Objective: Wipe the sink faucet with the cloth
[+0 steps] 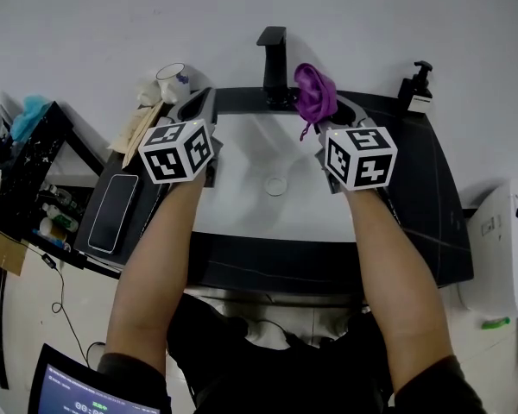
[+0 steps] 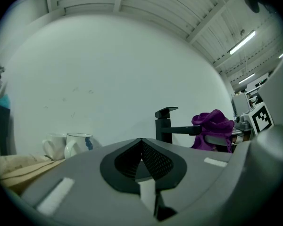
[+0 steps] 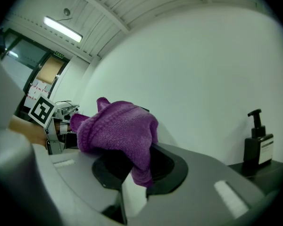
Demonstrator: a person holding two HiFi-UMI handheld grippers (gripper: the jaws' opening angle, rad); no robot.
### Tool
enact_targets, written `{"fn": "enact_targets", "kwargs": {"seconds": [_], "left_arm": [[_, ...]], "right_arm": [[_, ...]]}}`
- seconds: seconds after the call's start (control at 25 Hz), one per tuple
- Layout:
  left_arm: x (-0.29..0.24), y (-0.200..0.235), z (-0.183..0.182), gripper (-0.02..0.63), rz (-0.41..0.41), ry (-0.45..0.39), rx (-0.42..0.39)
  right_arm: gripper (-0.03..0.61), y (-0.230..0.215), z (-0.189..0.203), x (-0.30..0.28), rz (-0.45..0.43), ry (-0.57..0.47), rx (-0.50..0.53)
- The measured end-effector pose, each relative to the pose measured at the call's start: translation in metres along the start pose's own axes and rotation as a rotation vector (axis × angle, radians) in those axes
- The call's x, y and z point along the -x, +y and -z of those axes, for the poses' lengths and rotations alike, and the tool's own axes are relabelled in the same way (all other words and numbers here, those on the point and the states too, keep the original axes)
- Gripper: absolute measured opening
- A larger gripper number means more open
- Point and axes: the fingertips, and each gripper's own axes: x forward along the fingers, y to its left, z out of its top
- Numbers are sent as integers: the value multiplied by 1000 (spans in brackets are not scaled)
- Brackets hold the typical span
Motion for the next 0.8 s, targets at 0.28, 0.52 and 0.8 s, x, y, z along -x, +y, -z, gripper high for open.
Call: {"fn": "enact_targets", "kwargs": {"seconds": [0.28,0.52,0.8], "left_arm": [[1,0,0,18,-2,-2,-3],[0,-1,-1,18,2,-4,-5],[0,-1,-1,18,3,-3,-7]], "right_arm": [[64,-5,-1,2,34,-1,17],[64,-5,-3,2,39,-8,32],[64,-6,-4,2,48,-12,37]]}}
